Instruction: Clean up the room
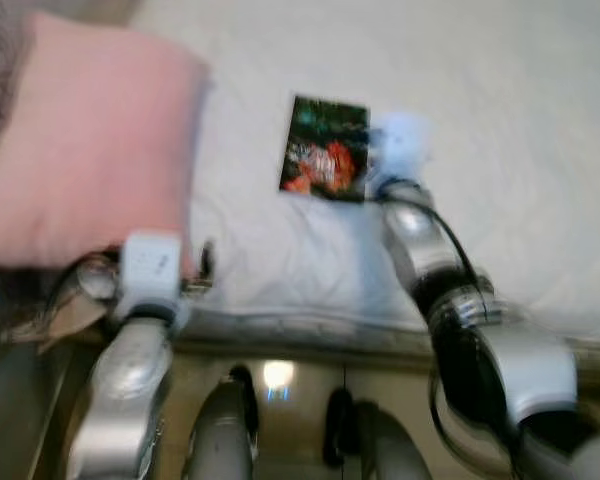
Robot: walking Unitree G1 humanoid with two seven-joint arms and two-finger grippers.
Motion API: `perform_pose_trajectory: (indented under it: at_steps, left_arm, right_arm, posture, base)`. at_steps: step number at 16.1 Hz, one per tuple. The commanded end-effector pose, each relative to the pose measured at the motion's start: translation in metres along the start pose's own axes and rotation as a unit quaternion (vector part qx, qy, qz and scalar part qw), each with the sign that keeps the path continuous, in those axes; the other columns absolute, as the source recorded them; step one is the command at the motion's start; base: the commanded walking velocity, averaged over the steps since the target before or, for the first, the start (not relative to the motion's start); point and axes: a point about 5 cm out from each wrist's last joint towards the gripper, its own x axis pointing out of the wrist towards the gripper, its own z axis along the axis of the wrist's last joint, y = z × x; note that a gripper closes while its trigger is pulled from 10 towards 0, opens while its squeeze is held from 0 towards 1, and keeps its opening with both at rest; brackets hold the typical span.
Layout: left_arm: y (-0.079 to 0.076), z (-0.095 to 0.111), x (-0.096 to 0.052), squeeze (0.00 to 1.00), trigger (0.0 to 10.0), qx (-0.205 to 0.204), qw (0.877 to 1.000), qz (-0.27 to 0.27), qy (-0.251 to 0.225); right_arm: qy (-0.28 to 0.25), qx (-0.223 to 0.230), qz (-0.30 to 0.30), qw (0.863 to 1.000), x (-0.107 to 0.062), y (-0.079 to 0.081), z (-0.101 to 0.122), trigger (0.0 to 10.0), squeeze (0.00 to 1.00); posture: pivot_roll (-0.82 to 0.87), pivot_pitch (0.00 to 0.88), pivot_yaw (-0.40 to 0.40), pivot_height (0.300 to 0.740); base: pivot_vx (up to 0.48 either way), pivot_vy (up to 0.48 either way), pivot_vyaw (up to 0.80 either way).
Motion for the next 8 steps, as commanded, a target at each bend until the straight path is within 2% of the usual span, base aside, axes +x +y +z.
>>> perform_pose_trajectory:
  at_steps: [1, 3, 5, 6, 7, 8]
  left_arm:
    - [-0.009, -0.014, 0.003, 0.00, 10.0, -0.030, 0.999, -0.029, 0.025]
    - [-0.013, -0.019, 0.013, 0.00, 10.0, -0.030, 0.998, -0.044, 0.029]
    - [-0.017, -0.015, 0.017, 0.00, 10.0, -0.017, 0.998, -0.057, 0.013]
    - [-0.024, -0.001, 0.031, 0.00, 10.0, 0.006, 0.997, -0.077, -0.028]
    - [-0.025, 0.002, 0.035, 0.00, 10.0, 0.008, 0.996, -0.079, -0.037]
    - [-0.027, 0.010, 0.048, 0.00, 10.0, 0.002, 0.996, -0.071, -0.051]
  right_arm:
    - [-0.010, -0.027, -0.020, 0.999, -0.021, -0.002, -0.020, 10.0, 0.00]
    - [-0.021, -0.007, -0.057, 0.998, -0.054, -0.012, -0.039, 10.0, 0.00]
    - [-0.052, -0.019, -0.043, 0.998, -0.069, -0.013, -0.036, 10.0, 0.00]
    - [-0.082, -0.036, -0.047, 0.995, -0.095, -0.026, -0.033, 10.0, 0.00]
    - [-0.084, -0.042, -0.053, 0.994, -0.100, -0.032, -0.034, 10.0, 0.00]
    - [-0.084, -0.053, -0.069, 0.993, -0.108, -0.043, -0.033, 10.0, 0.00]
  posture:
    - [0.19, 0.124, -0.057, 0.736]
    - [0.12, 0.085, -0.018, 0.736]
    - [0.10, 0.074, -0.006, 0.736]
    - [0.06, 0.057, 0.020, 0.736]
    - [0.04, 0.048, 0.030, 0.736]
    - [0.02, 0.039, 0.042, 0.736]
  base:
    - [0.000, 0.000, 0.00]
    - [0.000, 0.000, 0.00]
    - [0.000, 0.000, 0.00]
    - [0.000, 0.000, 0.00]
    - [0.375, 0.000, 0.00]
    - [0.480, 0.000, 0.00]
